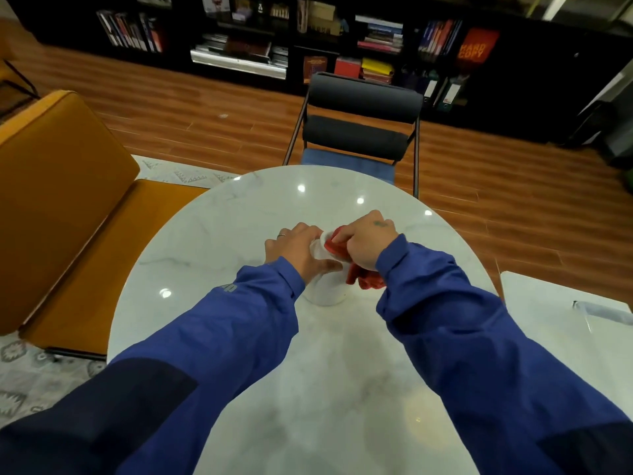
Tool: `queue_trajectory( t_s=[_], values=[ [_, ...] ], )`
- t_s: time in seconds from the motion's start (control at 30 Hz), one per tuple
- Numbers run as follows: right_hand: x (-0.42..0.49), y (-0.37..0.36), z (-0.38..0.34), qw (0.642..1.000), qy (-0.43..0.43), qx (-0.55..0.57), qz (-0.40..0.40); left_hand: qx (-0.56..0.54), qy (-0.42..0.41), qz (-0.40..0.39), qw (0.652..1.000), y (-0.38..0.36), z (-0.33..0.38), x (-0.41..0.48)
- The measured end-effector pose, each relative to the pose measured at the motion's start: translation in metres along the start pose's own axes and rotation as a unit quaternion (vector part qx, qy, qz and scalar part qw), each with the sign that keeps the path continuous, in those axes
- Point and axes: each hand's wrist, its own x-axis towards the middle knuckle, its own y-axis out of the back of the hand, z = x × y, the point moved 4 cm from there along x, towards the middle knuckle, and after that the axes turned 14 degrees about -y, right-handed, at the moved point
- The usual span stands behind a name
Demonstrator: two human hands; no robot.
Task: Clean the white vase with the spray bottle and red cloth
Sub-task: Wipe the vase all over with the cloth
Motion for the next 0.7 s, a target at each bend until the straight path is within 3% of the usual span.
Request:
queue_trajectory(
  t_s=[0.1, 0.23, 0.43, 0.6, 0.7],
  values=[
    [-0.005, 0.012, 0.013, 0.991, 0.0, 0.132, -0.026, 0.002, -0.01, 0.004, 1.0, -0.003, -0.003, 0.001],
    [0.001, -0.003, 0.001, 0.994, 0.032, 0.052, 0.089, -0.029, -0.014, 0.007, 0.999, -0.002, -0.003, -0.003],
    [-0.003, -0.024, -0.01, 0.996, 0.005, 0.05, 0.077, -0.033, -0.027, 0.007, 0.999, 0.002, -0.001, -0.008],
    [-0.002, -0.017, 0.012, 0.997, 0.056, 0.018, 0.053, -0.021, -0.011, -0.003, 1.0, 0.0, 0.0, -0.003],
    [-0.001, 0.001, 0.02, 0.998, 0.014, 0.008, 0.065, -0.022, -0.01, 0.009, 1.0, 0.0, -0.001, -0.002]
  ],
)
